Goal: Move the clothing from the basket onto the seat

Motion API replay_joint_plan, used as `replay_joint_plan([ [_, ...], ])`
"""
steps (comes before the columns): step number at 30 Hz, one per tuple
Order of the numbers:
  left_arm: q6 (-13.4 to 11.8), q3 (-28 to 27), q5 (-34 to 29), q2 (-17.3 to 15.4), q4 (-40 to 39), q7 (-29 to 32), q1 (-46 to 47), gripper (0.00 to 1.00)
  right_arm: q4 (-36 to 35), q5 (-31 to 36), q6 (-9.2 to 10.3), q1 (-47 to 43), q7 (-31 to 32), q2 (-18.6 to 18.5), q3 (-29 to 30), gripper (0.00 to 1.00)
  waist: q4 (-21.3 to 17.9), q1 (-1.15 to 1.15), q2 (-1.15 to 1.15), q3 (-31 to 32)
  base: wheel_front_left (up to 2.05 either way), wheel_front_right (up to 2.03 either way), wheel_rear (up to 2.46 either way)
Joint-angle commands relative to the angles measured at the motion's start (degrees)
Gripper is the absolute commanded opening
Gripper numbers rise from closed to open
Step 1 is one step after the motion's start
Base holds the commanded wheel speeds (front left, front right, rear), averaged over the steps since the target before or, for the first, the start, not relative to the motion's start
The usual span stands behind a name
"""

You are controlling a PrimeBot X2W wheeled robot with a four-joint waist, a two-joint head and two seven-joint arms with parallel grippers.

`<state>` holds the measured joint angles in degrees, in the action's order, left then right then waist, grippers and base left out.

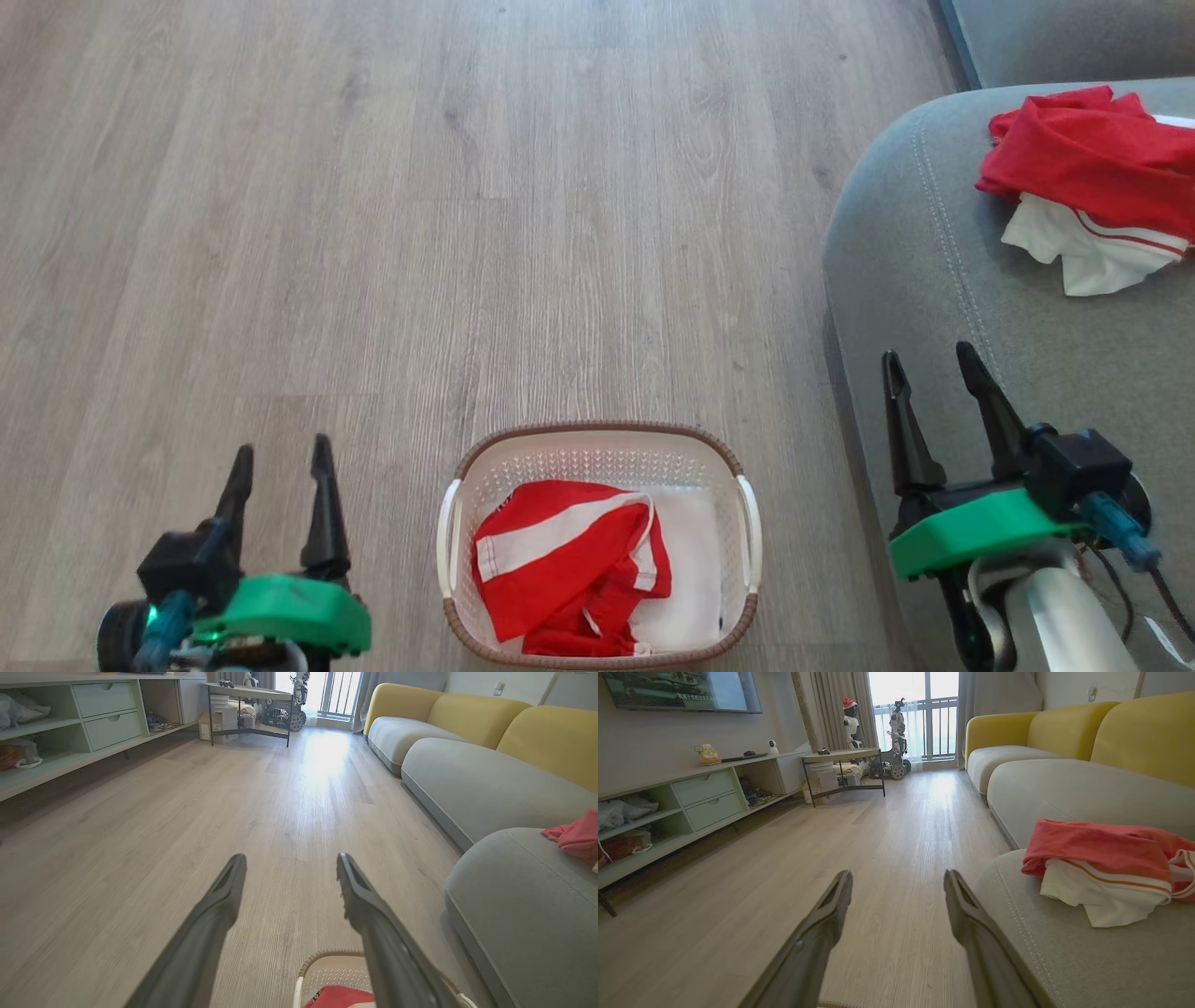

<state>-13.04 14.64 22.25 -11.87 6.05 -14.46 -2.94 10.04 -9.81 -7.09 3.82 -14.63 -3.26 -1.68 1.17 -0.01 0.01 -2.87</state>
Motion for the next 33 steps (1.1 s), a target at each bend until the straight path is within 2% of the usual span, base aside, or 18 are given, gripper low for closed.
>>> replay_joint_plan([
  [1, 0.3, -2.7, -0.7, -0.3, -1.5, -0.5, 1.2, 1.0, -2.0, -0.4, -0.4, 0.9, -0.4, 0.4, -1.5, 1.0, -0.1, 0.01, -0.01, 0.1, 0.0, 0.0, 0.0],
  [26, 2.9, -5.2, -3.0, 1.5, -0.2, -0.5, 0.5, 1.0, -1.7, -0.2, -0.4, 0.9, -0.4, 0.4, -1.3, 1.0, 0.0, 0.01, -0.01, 0.3, 0.0, 0.0, 0.0],
  [33, 3.4, -4.4, -3.5, 1.7, 0.4, -0.5, 1.7, 1.0, -2.3, 0.2, -0.4, 1.8, -0.4, 0.4, -0.3, 1.0, -0.1, 0.01, -0.01, -1.7, 0.0, 0.0, 0.0],
])
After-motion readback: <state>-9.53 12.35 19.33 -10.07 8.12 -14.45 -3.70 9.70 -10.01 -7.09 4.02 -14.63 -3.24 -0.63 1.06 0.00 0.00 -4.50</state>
